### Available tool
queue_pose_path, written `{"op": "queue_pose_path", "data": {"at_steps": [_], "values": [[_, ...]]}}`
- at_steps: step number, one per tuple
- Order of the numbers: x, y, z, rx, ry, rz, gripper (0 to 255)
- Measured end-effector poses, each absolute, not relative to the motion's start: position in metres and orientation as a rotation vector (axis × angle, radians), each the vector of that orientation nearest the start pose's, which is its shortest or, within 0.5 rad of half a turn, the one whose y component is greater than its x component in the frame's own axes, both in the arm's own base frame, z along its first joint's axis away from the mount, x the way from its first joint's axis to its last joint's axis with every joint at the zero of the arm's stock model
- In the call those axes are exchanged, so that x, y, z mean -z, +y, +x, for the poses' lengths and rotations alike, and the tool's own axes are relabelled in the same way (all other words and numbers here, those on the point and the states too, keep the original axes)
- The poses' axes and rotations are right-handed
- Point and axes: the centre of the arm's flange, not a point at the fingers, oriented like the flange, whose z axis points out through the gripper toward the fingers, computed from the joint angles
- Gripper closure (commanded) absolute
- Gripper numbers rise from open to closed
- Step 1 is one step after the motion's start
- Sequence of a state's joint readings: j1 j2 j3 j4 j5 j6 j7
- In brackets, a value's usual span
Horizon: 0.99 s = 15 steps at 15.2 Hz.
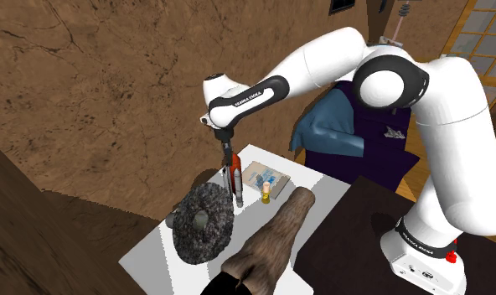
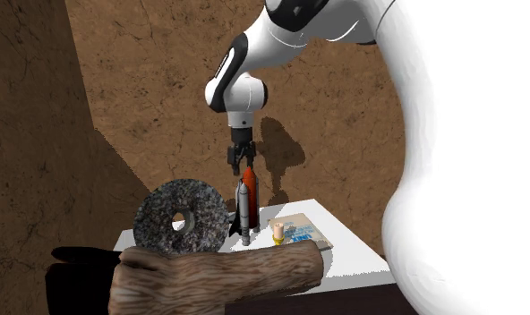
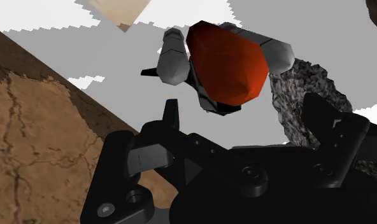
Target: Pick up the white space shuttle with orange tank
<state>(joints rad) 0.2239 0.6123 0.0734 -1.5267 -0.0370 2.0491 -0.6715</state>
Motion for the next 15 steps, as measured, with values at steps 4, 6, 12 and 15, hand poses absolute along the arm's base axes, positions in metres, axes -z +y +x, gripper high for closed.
{"op": "queue_pose_path", "data": {"at_steps": [4,6,12,15], "values": [[-0.275,0.207,0.677,-0.131,-1.513,-2.715,0],[-0.266,0.208,0.678,-0.13,-1.516,-2.713,0],[-0.247,0.208,0.679,-0.129,-1.517,-2.713,255],[-0.247,0.208,0.679,-0.128,-1.517,-2.713,255]]}}
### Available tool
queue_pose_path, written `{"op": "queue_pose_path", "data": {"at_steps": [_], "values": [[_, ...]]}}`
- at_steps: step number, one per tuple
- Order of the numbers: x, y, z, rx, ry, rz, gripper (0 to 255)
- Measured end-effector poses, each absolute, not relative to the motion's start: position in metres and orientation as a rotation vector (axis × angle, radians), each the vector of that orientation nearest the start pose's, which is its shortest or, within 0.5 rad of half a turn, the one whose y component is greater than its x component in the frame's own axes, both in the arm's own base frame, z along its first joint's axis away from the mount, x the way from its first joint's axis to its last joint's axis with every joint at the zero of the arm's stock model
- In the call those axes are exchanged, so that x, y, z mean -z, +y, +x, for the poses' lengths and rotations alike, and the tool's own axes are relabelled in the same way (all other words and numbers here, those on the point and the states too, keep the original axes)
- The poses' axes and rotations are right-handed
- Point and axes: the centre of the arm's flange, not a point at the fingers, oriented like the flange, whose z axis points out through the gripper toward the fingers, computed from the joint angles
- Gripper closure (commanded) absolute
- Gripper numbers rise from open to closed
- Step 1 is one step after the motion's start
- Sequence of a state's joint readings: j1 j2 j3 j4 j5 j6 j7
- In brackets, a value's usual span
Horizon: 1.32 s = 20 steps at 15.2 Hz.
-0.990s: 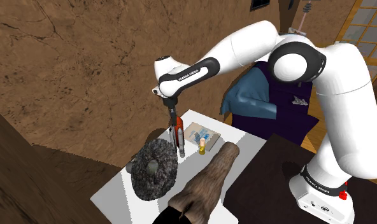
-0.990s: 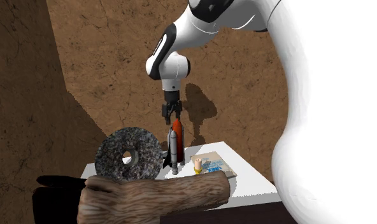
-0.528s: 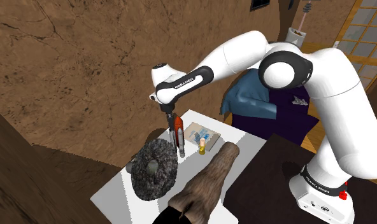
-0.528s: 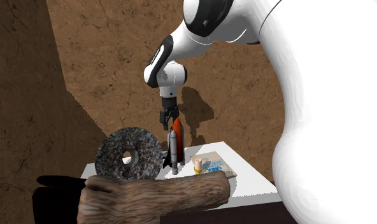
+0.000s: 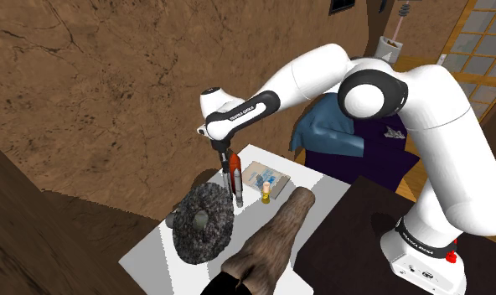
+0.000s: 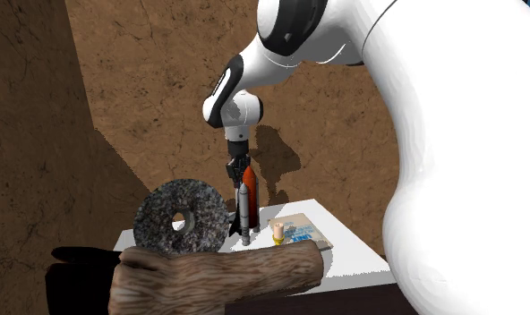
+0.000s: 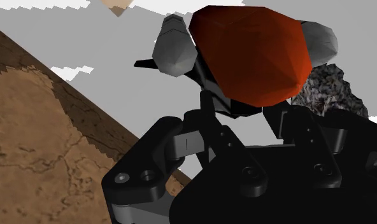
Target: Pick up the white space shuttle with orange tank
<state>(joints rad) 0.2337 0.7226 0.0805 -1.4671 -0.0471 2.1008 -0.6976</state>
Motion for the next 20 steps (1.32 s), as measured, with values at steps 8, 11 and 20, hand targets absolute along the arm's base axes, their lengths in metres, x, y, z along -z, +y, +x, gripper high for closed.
{"op": "queue_pose_path", "data": {"at_steps": [8,11,20], "values": [[-0.256,0.208,0.678,-0.133,-1.516,-2.713,255],[-0.271,0.208,0.679,-0.132,-1.516,-2.713,255],[-0.32,0.208,0.678,-0.132,-1.516,-2.713,255]]}}
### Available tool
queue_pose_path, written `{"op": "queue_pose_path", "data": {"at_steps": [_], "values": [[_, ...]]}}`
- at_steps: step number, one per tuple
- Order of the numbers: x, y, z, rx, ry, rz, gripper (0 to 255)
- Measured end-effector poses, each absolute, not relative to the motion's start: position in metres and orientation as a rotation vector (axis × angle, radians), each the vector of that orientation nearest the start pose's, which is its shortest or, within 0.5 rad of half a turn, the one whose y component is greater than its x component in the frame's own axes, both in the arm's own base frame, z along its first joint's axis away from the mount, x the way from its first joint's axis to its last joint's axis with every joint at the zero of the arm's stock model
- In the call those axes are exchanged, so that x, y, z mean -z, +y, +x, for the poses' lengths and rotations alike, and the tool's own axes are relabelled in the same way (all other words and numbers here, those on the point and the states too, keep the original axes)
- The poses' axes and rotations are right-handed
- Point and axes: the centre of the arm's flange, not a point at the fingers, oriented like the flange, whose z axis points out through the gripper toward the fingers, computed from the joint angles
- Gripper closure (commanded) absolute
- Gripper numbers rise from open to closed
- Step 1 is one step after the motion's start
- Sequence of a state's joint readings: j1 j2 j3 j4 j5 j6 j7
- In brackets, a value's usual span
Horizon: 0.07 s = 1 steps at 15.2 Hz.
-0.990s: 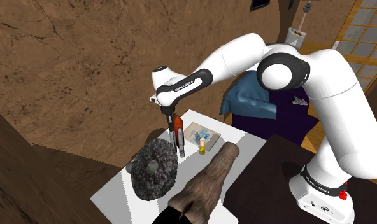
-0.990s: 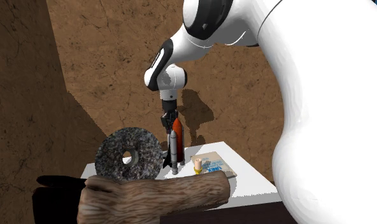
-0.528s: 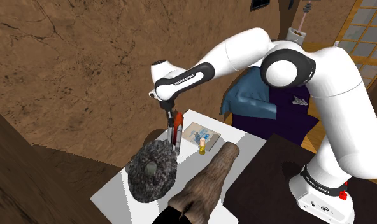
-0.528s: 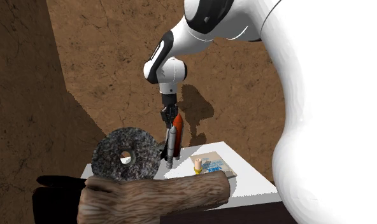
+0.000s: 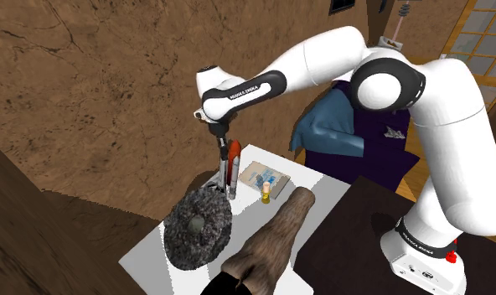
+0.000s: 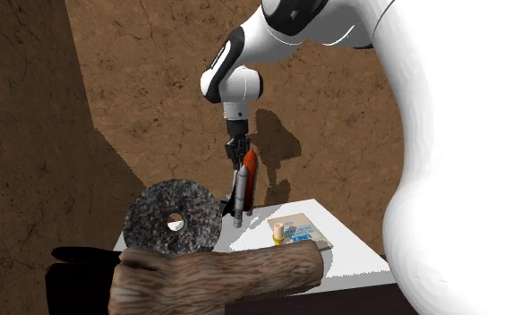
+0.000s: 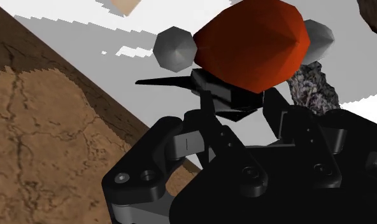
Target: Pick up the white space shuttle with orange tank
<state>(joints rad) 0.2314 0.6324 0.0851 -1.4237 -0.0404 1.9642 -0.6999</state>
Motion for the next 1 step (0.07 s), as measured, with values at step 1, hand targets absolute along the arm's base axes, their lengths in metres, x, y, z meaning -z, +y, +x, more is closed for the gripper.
{"op": "queue_pose_path", "data": {"at_steps": [1], "values": [[-0.3222,0.2078,0.6784,-0.132,-1.516,-2.713,255]]}}
